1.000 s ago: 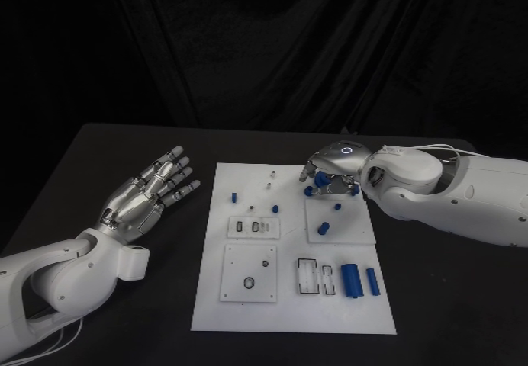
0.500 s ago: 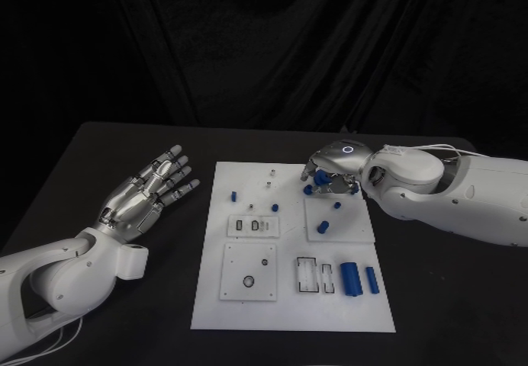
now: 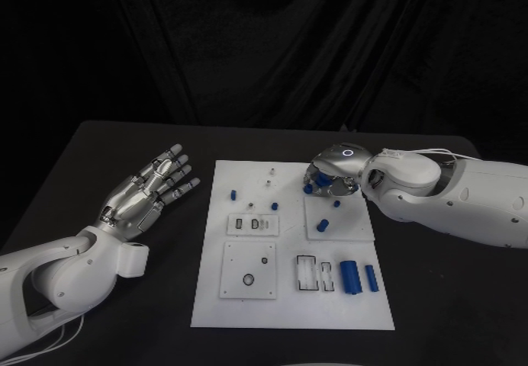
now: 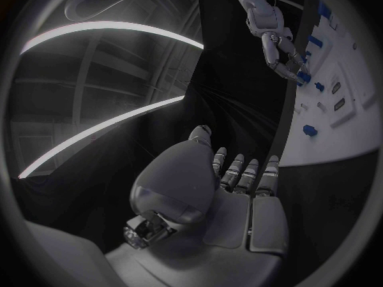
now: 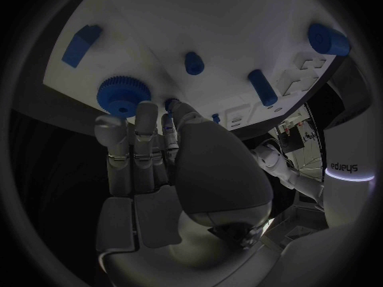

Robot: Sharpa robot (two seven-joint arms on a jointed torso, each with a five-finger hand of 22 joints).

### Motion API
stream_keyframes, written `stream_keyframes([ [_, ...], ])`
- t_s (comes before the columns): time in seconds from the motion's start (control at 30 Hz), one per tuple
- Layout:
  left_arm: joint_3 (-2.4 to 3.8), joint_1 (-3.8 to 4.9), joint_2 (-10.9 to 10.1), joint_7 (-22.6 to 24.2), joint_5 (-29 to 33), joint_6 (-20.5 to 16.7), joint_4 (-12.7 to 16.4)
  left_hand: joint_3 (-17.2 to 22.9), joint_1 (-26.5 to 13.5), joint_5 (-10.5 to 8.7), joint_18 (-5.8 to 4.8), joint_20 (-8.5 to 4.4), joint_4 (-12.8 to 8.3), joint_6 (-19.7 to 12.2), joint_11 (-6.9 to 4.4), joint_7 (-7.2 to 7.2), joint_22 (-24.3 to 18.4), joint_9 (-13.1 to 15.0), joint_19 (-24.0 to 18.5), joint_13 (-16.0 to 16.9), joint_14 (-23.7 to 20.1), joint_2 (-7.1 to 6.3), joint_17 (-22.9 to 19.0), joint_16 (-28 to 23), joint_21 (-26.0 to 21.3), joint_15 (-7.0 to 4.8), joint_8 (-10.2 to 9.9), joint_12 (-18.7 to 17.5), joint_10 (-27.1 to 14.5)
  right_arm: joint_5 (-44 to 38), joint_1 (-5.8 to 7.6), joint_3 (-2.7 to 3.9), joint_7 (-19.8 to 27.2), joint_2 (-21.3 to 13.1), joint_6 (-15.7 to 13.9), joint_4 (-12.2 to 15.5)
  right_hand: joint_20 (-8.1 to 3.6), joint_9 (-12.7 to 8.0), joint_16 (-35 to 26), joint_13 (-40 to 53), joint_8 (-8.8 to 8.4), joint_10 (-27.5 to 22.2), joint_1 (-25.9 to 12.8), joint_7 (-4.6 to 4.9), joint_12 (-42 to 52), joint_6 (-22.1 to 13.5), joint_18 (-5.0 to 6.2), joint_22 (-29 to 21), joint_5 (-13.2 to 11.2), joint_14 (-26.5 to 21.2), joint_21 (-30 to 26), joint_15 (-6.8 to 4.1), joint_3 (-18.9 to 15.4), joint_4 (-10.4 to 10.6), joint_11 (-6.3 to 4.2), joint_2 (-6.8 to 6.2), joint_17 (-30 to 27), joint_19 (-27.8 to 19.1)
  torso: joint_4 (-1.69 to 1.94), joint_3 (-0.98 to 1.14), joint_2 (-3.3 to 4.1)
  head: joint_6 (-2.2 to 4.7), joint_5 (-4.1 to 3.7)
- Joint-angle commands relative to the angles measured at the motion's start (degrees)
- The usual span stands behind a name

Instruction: Assemble the parts on the task board

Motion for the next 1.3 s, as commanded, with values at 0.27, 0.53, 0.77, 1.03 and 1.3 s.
stream_keyframes([
  [0.27, -0.14, 0.10, 0.46, 6.82, 0.37, 1.11, -0.48, 0.56, 0.74, 0.78, 0.43, 0.39, -0.48, 0.38, 0.73, 0.85, 0.07, 0.08, -0.05, 0.05, -0.08, -0.07, 0.04, 0.37, -0.13, 0.48, 0.31, 0.40, -0.08, -0.52, -0.73, 0.03, 1.78, 0.92, -2.16, -0.98, -0.17, 0.49, 0.85, 0.13, 0.07, 1.85, 0.26, -0.11, -0.39, 0.76, -1.25, 1.79, -0.14, 0.82, 1.17, -0.20, 1.42, 0.12, -0.18, -0.81, 1.32, 0.93, 0.06, 0.00, 0.00, -0.41, -0.25],
  [0.53, -0.25, 0.10, 0.72, 6.15, 0.37, 1.34, -0.66, 0.84, 0.99, 1.11, 0.36, 0.43, -0.84, 1.21, 0.92, 1.76, 0.06, 0.20, -0.07, 0.03, -0.15, -0.09, 0.02, 0.37, -0.15, 0.61, 0.54, 0.42, -0.23, -0.52, -1.33, 0.03, 2.14, 1.83, -2.23, -1.92, -0.29, 0.90, 1.57, 0.11, -0.03, 3.25, 0.20, 0.07, -0.82, 0.92, -1.53, 3.64, -0.39, 1.45, 2.32, -0.30, 2.44, 0.33, -0.26, -0.87, 2.62, 1.57, 0.03, -0.01, -0.03, -0.59, -0.08],
  [0.77, -0.37, 0.10, 0.71, 5.78, 0.37, 1.39, -0.89, 1.02, 1.23, 1.42, 0.31, 0.45, -1.16, 1.18, 1.01, 2.02, 0.04, 0.18, -0.12, 0.02, -0.20, -0.15, 0.01, 0.36, -0.18, 0.67, 0.55, 0.39, -0.32, -0.52, -1.51, 0.03, 2.30, 2.19, -2.64, -2.15, -0.68, 3.25, 3.41, 0.11, 2.29, 6.82, -0.19, 0.20, -1.59, 5.06, -2.09, 7.29, 0.30, 3.26, 4.67, -0.79, 3.84, 0.32, -0.93, -0.78, 5.89, 3.04, 0.02, -0.04, -0.04, -0.71, -0.11],
  [1.03, -0.55, 0.09, 0.61, 5.60, 0.37, 1.52, -1.09, 1.26, 1.47, 1.79, 0.27, 0.47, -1.51, 0.95, 1.10, 2.08, 0.04, 0.13, -0.14, 0.00, -0.26, -0.15, 0.00, 0.34, -0.20, 0.73, 0.49, 0.34, -0.46, -0.52, -1.54, 0.04, 2.31, 2.11, -4.22, -1.96, -1.29, 8.18, 4.68, 0.10, 5.85, 10.02, -0.98, 0.22, -3.18, 8.38, -2.59, 10.46, 0.92, 4.73, 6.59, -1.49, 4.09, -0.61, -1.80, -0.29, 8.68, 4.19, 0.04, -0.01, -0.04, -0.56, -0.68],
  [1.3, -0.63, 0.08, 0.05, 5.47, 0.37, 1.34, -1.00, 1.38, 1.57, 1.97, 0.25, 0.48, -1.68, 0.89, 1.15, 2.06, 0.04, 0.12, -0.13, 0.02, -0.23, -0.15, 0.02, 0.38, -0.19, 0.78, 0.47, 0.43, -0.45, 1.70, -0.75, 0.06, 1.87, 2.13, -5.39, -1.32, -1.77, 11.89, 5.63, 0.22, 7.66, 11.90, -1.45, 0.05, -4.20, 8.62, -2.94, 12.72, 0.82, 5.78, 7.88, -1.96, 4.05, -1.31, -2.46, -0.09, 10.81, 5.08, 0.00, -0.04, -0.03, -0.44, -0.90],
])
